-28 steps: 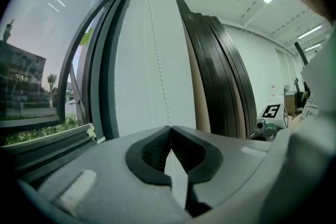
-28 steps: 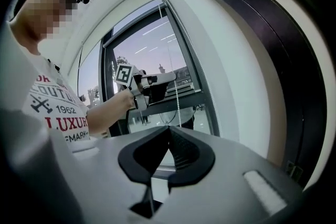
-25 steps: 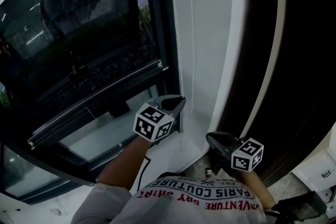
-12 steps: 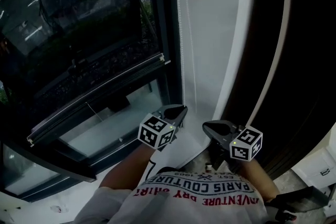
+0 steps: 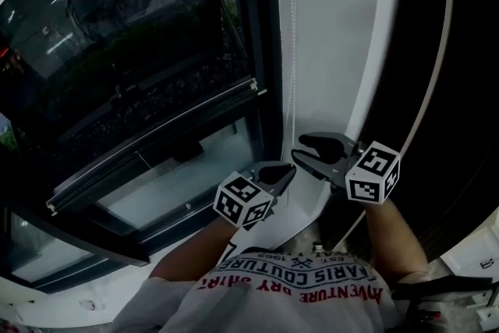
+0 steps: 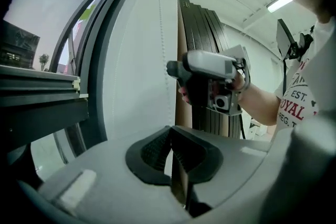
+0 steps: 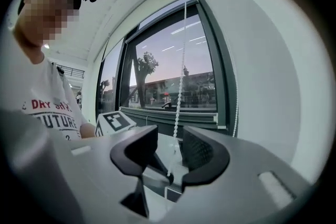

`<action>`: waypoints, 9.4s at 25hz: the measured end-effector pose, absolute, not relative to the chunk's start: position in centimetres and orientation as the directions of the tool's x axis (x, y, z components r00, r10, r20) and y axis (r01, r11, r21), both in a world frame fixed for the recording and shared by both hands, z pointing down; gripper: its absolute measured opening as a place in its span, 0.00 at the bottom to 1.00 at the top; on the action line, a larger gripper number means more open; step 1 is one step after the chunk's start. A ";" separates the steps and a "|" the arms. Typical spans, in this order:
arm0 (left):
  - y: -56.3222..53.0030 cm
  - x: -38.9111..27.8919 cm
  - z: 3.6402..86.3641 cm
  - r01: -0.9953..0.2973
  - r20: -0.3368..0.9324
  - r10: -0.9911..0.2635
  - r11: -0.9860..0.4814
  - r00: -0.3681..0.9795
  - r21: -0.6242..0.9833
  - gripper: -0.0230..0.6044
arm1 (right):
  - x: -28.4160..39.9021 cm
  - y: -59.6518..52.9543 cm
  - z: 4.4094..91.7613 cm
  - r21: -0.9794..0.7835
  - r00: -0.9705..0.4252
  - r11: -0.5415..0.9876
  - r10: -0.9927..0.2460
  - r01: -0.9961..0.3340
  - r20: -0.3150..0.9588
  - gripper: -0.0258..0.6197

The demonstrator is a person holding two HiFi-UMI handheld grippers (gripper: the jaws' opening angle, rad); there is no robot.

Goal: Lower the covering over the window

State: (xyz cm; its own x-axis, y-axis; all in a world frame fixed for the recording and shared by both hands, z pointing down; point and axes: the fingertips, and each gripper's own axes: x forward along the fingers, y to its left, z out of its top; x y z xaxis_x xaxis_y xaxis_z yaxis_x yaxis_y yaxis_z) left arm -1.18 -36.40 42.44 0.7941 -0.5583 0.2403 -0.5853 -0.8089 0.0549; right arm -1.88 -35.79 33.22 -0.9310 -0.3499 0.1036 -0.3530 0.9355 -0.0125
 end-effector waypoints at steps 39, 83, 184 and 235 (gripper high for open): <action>-32.8 -0.2 54.1 -0.606 0.426 -0.515 -0.788 0.744 0.106 0.06 | -3.1 -33.5 41.7 -0.092 -0.919 0.930 -0.330 -0.355 0.214 0.05; -29.2 0.9 25.0 -0.395 -0.003 -0.396 -0.917 0.918 0.061 0.10 | -0.9 -25.7 40.3 -0.173 -0.923 0.908 -0.366 -0.382 0.114 0.05; -24.2 4.9 53.4 -0.534 0.409 -0.425 -0.822 0.807 0.198 0.05 | 2.6 -27.1 40.1 -0.138 -0.888 0.880 -0.436 -0.455 0.146 0.04; -30.6 3.0 27.8 -0.414 0.041 -0.412 -0.906 0.910 0.089 0.06 | 1.2 -26.6 46.0 -0.248 -0.894 0.860 -0.412 -0.445 0.176 0.04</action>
